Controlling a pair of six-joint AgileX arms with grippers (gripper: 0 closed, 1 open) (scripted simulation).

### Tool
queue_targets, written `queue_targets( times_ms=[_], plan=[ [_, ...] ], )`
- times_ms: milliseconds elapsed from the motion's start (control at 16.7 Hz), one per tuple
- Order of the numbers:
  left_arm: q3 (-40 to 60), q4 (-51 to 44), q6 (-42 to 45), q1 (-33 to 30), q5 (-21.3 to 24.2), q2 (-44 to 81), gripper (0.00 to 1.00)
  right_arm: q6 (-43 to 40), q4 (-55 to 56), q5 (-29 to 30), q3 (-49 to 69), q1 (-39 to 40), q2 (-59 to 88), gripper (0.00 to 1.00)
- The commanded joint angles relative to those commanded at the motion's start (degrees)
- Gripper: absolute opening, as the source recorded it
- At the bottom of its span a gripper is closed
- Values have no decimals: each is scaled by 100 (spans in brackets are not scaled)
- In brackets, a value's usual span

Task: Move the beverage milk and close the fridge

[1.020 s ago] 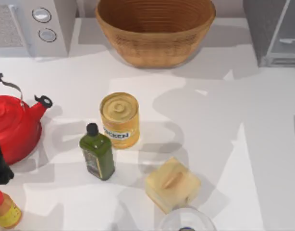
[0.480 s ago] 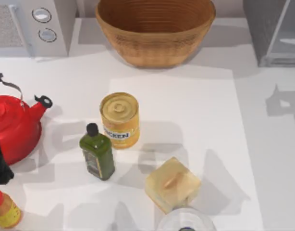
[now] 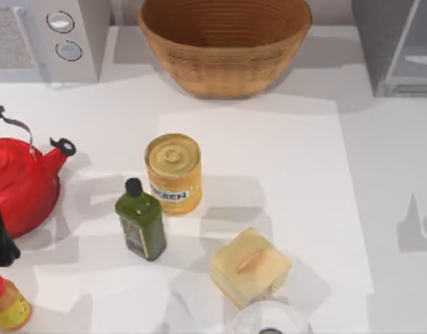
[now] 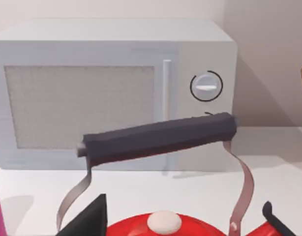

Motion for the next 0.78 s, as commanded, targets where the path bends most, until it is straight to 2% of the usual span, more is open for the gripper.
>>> queue_targets(
  times_ms=[300,600,780],
  plan=[
    [0,0,0,0,0,0,100,49,45,85,-801,98,-849,100],
    [0,0,0,0,0,0,100,45,36,80,-788,81,-829,100],
    [0,0,0,0,0,0,100,40,-337,80,-575,84,-1089,100]
  ],
)
